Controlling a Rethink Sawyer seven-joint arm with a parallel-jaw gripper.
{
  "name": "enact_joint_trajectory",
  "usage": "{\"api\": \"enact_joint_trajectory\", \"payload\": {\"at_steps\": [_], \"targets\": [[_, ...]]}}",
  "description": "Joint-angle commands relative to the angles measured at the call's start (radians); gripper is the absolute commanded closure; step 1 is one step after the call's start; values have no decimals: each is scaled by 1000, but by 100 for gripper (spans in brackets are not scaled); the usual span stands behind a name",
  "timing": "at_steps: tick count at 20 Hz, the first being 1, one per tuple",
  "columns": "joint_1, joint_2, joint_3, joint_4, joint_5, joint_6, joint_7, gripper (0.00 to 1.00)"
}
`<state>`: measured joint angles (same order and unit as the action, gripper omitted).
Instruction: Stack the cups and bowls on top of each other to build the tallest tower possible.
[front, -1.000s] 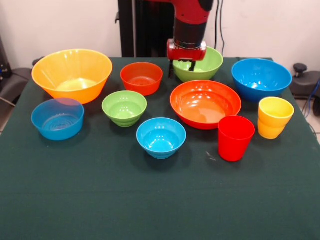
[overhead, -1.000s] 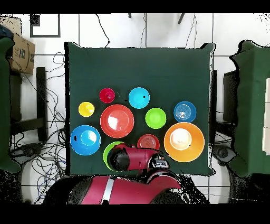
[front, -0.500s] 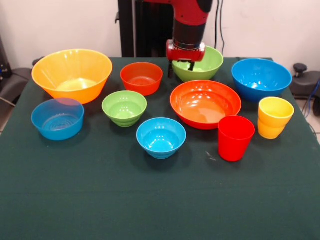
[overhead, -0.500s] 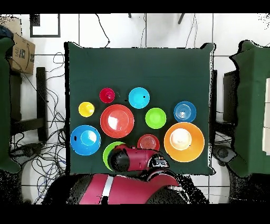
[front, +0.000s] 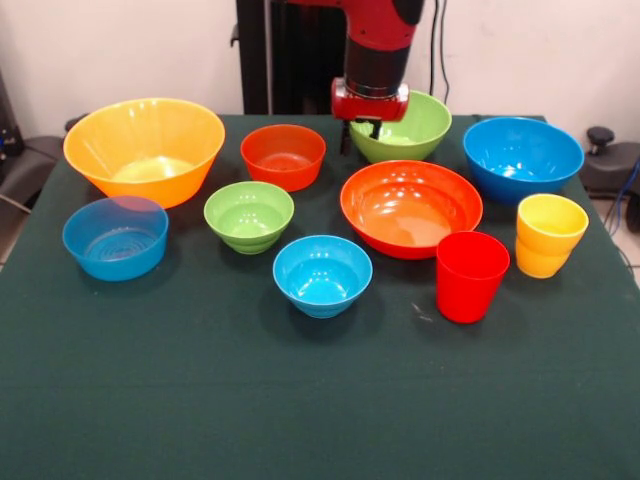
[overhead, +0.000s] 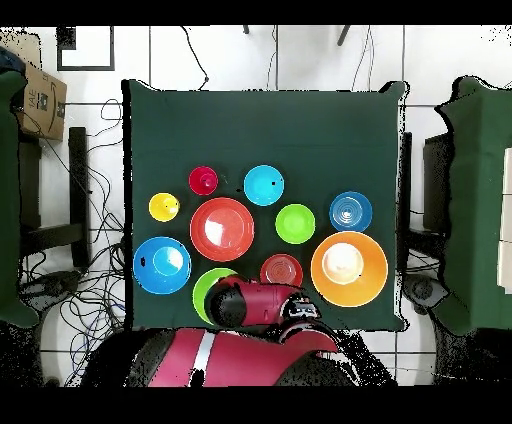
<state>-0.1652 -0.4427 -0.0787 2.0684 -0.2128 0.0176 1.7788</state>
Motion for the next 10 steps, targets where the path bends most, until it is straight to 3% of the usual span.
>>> {"api": "enact_joint_trajectory", "payload": {"at_steps": [1,10], "targets": [[9,67,54,-95,19,-49,145,100],[5,71,59,-93,27,-33,145,100]]}}
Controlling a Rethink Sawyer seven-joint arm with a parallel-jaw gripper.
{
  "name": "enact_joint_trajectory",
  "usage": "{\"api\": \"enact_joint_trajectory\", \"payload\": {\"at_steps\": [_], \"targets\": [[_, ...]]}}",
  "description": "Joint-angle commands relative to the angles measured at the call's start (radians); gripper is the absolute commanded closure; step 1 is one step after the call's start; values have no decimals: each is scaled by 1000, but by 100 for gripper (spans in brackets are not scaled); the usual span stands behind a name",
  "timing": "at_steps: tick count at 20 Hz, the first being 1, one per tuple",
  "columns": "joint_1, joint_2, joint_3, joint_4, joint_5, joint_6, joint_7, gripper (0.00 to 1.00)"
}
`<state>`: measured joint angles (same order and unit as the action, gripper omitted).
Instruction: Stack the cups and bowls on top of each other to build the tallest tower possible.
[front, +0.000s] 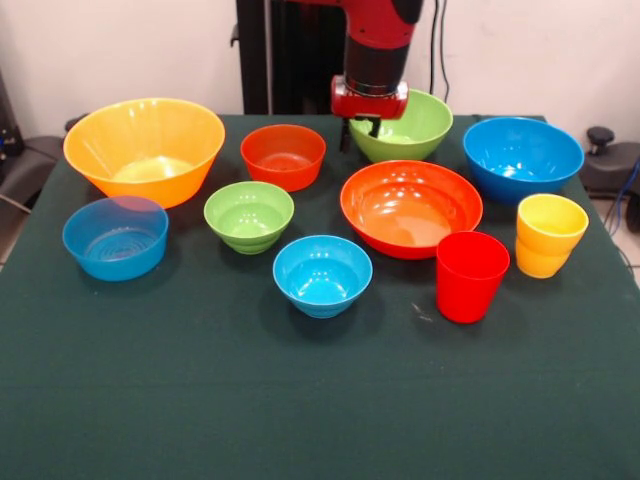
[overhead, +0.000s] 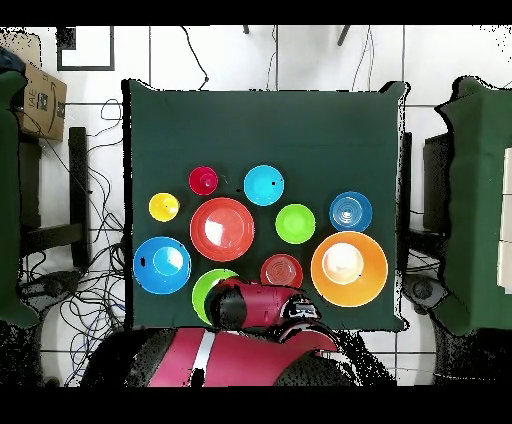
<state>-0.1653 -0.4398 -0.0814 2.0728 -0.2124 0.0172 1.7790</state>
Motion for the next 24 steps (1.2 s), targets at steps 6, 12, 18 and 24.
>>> {"api": "enact_joint_trajectory", "payload": {"at_steps": [6,12,18,24], "targets": [[5,49,69,-86,24,-58,154,100],[1,-106,88,-19,40,45,148,100],[-41,-249,131,35,52,167,124,100],[-86,-334,172,56,59,254,93,100]]}}
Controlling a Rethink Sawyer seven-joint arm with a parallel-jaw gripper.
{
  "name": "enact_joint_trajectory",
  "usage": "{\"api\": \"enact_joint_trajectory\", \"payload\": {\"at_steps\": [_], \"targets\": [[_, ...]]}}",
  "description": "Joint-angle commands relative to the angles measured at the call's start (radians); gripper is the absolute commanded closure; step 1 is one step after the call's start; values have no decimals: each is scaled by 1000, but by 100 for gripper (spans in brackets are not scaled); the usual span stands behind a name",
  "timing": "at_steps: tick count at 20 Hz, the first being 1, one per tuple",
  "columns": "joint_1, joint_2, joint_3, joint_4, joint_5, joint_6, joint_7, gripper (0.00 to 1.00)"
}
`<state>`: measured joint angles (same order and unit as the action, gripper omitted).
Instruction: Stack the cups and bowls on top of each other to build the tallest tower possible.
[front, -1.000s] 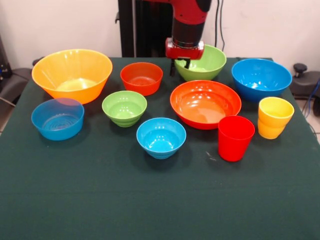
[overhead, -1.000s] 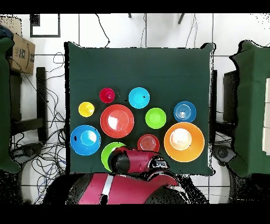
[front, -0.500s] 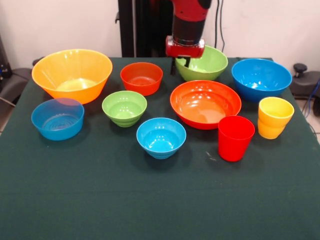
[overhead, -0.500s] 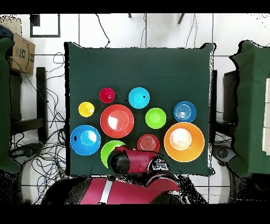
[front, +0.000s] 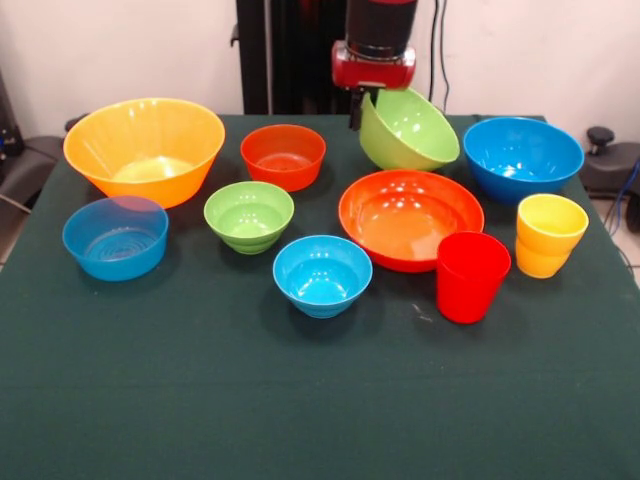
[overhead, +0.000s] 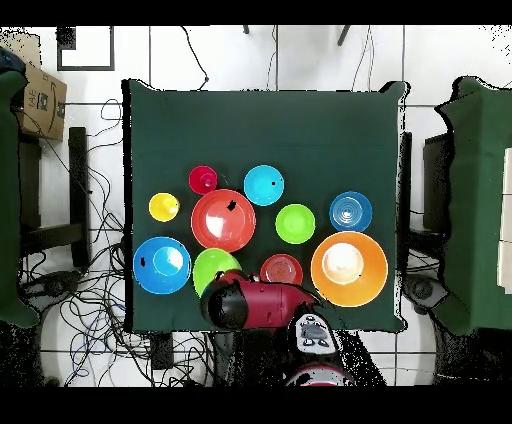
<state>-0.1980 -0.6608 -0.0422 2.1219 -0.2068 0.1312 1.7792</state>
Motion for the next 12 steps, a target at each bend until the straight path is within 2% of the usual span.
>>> {"api": "enact_joint_trajectory", "payload": {"at_steps": [1,12], "targets": [[-70,-124,148,11,56,155,85,100],[-153,-193,216,38,61,245,50,100]]}}
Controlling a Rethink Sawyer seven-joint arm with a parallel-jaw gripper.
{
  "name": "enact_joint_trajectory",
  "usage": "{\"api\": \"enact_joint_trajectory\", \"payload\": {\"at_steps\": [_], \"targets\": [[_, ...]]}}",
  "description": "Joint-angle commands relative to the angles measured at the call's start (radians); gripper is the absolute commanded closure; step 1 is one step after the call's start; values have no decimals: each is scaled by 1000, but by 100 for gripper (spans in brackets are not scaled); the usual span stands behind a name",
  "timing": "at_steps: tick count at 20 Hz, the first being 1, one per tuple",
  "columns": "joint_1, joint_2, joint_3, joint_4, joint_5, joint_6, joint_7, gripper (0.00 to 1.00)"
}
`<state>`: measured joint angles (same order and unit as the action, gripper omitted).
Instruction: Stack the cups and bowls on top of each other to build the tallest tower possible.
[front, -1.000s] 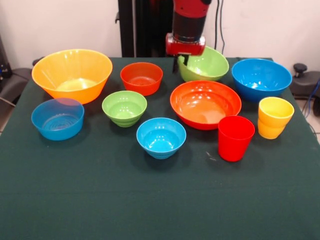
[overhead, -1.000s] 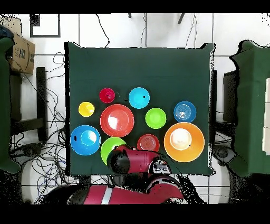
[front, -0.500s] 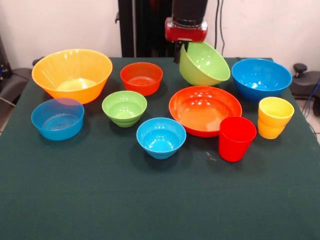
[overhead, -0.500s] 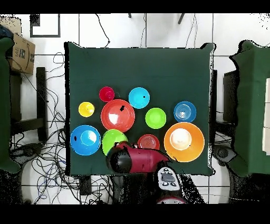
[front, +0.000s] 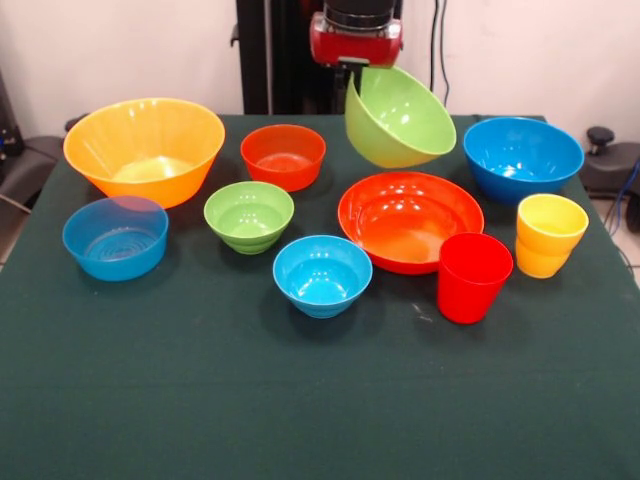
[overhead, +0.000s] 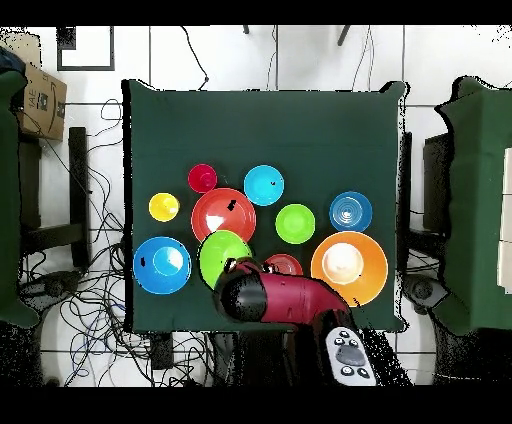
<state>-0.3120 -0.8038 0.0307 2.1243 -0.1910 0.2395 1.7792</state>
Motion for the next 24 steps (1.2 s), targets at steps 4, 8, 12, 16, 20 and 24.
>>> {"api": "enact_joint_trajectory", "payload": {"at_steps": [4,8,12,16,20,24], "targets": [[-76,-38,161,9,31,157,23,100],[-136,-73,194,3,39,202,-5,100],[-161,-94,189,-42,15,255,-34,100],[-195,-42,201,-76,-26,226,-49,100],[-223,-6,212,-101,-56,208,-65,100],[-241,36,214,-141,-83,193,-77,100]]}}
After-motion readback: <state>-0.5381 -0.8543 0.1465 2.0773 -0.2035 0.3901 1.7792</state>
